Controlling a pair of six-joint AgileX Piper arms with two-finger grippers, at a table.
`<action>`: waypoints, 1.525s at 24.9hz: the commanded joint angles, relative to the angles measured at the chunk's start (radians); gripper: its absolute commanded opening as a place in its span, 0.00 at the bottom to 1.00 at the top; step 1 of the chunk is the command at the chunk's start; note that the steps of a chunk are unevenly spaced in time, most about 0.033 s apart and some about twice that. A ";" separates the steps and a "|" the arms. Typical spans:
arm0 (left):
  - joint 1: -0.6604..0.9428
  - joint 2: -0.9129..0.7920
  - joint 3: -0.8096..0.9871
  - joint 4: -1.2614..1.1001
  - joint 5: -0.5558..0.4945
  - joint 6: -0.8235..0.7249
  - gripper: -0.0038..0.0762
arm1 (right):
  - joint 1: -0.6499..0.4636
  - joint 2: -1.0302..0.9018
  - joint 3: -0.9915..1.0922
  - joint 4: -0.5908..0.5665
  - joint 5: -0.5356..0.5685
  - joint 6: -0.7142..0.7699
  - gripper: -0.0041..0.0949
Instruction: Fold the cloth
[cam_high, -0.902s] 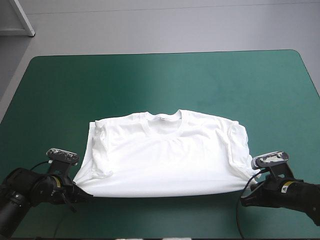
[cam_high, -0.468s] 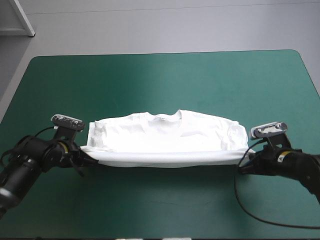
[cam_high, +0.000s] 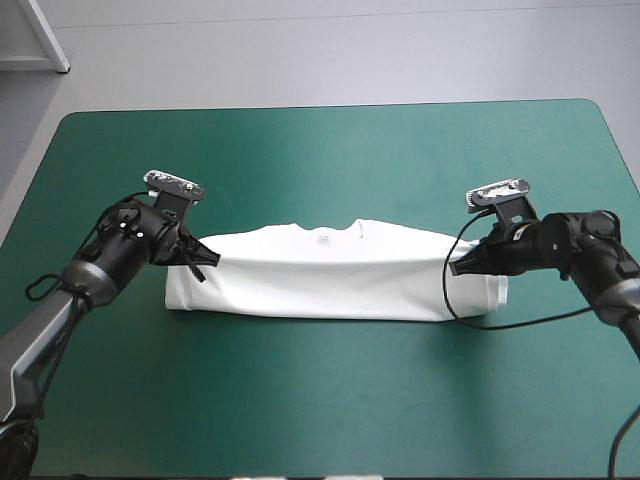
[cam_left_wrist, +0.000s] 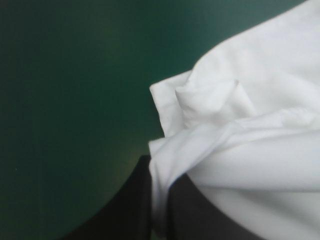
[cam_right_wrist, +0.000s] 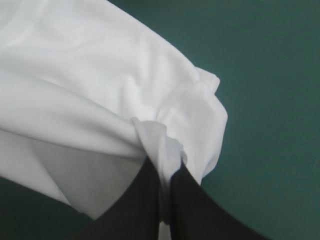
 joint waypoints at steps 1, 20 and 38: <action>-0.001 0.020 -0.071 0.098 -0.041 -0.033 0.07 | -0.002 0.049 -0.070 -0.006 -0.071 -0.027 0.02; -0.001 0.115 -0.232 0.217 -0.141 -0.060 0.65 | -0.055 0.140 -0.262 -0.051 -0.098 0.019 0.60; -0.133 0.138 -0.248 -0.866 -0.180 0.590 0.08 | -0.299 -0.318 -0.044 0.040 -0.059 0.011 0.10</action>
